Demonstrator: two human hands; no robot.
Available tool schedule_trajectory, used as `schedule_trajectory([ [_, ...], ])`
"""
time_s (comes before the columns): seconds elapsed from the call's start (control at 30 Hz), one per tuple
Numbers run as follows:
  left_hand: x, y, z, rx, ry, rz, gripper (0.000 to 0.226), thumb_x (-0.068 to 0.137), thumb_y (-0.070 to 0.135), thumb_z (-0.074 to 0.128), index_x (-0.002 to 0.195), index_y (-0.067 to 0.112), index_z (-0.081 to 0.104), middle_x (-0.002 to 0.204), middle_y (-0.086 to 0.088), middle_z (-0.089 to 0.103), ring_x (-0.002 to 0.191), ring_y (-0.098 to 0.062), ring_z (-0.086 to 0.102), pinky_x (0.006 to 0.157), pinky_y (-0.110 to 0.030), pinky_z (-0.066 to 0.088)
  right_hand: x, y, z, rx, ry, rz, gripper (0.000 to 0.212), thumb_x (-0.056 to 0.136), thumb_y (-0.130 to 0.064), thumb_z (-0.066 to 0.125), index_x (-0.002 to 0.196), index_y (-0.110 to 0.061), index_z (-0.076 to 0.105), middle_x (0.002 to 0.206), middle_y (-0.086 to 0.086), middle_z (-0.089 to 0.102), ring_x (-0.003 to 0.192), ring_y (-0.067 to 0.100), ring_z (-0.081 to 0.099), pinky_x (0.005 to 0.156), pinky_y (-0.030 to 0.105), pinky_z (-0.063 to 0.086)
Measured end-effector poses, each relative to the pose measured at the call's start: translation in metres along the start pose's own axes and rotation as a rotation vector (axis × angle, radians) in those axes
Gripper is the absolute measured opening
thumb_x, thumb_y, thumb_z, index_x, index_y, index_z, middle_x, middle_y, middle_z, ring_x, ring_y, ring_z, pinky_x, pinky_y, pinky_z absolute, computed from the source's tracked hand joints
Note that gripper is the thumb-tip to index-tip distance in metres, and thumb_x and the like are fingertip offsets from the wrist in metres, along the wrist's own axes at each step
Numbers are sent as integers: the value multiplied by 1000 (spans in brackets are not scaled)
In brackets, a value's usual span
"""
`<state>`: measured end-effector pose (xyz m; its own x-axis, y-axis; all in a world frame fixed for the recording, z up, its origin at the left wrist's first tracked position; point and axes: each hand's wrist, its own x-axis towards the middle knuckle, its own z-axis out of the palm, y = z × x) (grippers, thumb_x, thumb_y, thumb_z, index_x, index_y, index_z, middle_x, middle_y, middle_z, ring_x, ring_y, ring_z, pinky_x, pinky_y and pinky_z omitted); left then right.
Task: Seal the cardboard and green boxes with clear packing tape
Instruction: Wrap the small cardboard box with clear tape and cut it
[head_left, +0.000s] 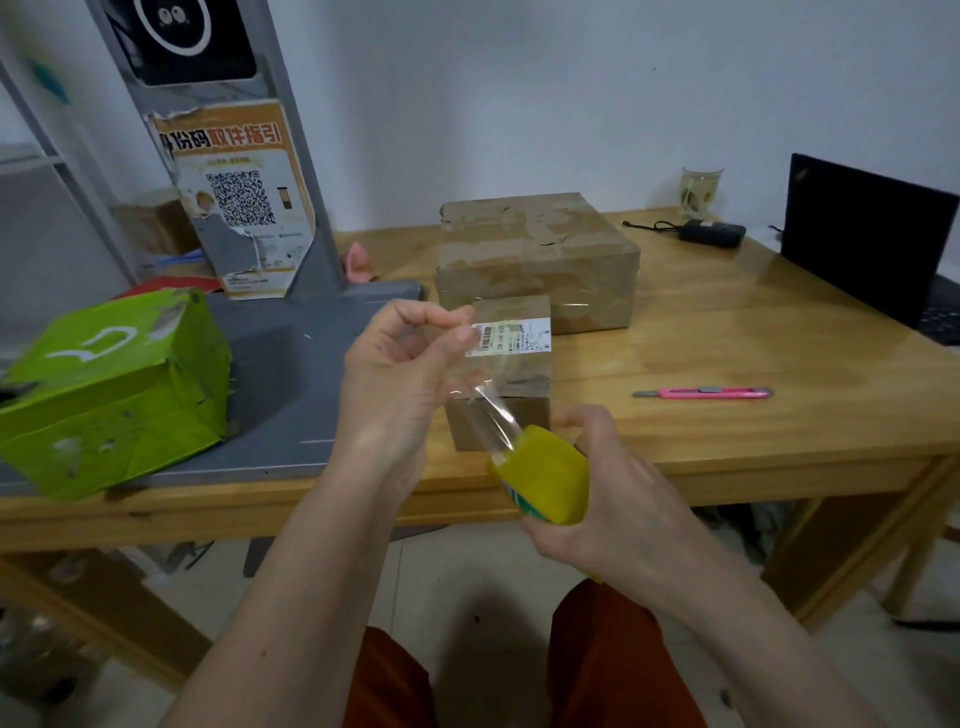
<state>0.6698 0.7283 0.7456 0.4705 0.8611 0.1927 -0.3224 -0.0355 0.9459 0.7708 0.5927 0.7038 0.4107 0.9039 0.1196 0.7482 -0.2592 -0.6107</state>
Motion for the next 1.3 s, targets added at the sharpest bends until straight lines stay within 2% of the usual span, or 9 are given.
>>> schedule_trajectory([
  [0.17, 3, -6, -2, 27, 43, -13, 18, 83, -1, 69, 76, 14, 63, 108, -6, 70, 103, -15, 69, 79, -42, 60, -4, -4, -9, -28, 41, 16, 52, 77, -41, 76, 103, -31, 31, 83, -10, 51, 73, 6, 56, 55, 18, 41],
  [0.27, 2, -9, -1, 33, 71, 18, 16, 80, 1, 71, 75, 14, 64, 92, -10, 71, 98, -27, 70, 83, -42, 59, -5, -4, -12, -90, 62, 25, 47, 79, -38, 74, 105, -32, 34, 85, -13, 49, 75, 5, 52, 54, 18, 38],
  [0.37, 4, -8, -6, 121, 116, 102, 14, 77, 5, 76, 76, 16, 67, 82, -2, 73, 87, -16, 69, 81, -22, 55, -9, 4, -14, -211, 99, 14, 48, 80, -32, 72, 107, -32, 31, 89, -15, 45, 77, 6, 48, 53, 17, 32],
  [0.43, 6, -11, -6, 83, 146, 88, 15, 77, 6, 76, 75, 17, 68, 84, 1, 74, 89, -13, 69, 84, -23, 53, -9, 10, -16, -275, 135, 21, 50, 79, -25, 72, 105, -30, 30, 90, -14, 41, 78, 9, 46, 53, 16, 29],
  [0.57, 8, -25, -1, -18, 286, 23, 17, 77, 7, 78, 71, 21, 69, 78, 7, 73, 86, -11, 67, 90, -30, 51, 1, 28, -15, -369, 455, -44, 52, 56, 3, 80, 96, -11, 50, 82, 3, 50, 70, 21, 48, 56, 28, 34],
  [0.73, 10, -36, 3, -74, 406, -76, 13, 78, 14, 80, 74, 23, 71, 82, 7, 74, 92, -11, 67, 94, -29, 51, 21, 52, -16, -173, 828, 28, 55, 58, 19, 65, 107, -4, 57, 99, 14, 53, 88, 27, 50, 63, 37, 39],
  [0.87, 15, -46, 7, -32, 452, -169, 12, 78, 17, 80, 74, 24, 71, 74, 15, 72, 81, -5, 61, 89, -25, 49, 39, 60, -16, 95, 793, 109, 54, 72, 17, 57, 119, -11, 55, 108, 4, 52, 94, 18, 46, 74, 32, 35],
  [1.07, 35, -61, 7, 104, 536, -194, 7, 84, 14, 76, 89, 13, 72, 84, 9, 69, 75, 2, 58, 59, -8, 40, 74, 72, -18, -207, 695, -27, 64, 67, 22, 59, 123, -8, 57, 106, 16, 53, 94, 34, 52, 66, 33, 32],
  [1.3, 48, -74, 8, 204, 542, -200, 5, 85, 16, 75, 83, 15, 70, 86, 4, 70, 79, -2, 60, 67, -15, 44, 93, 87, -19, -260, 649, -35, 61, 73, 21, 58, 127, -7, 55, 104, 17, 51, 93, 32, 49, 67, 33, 31],
])
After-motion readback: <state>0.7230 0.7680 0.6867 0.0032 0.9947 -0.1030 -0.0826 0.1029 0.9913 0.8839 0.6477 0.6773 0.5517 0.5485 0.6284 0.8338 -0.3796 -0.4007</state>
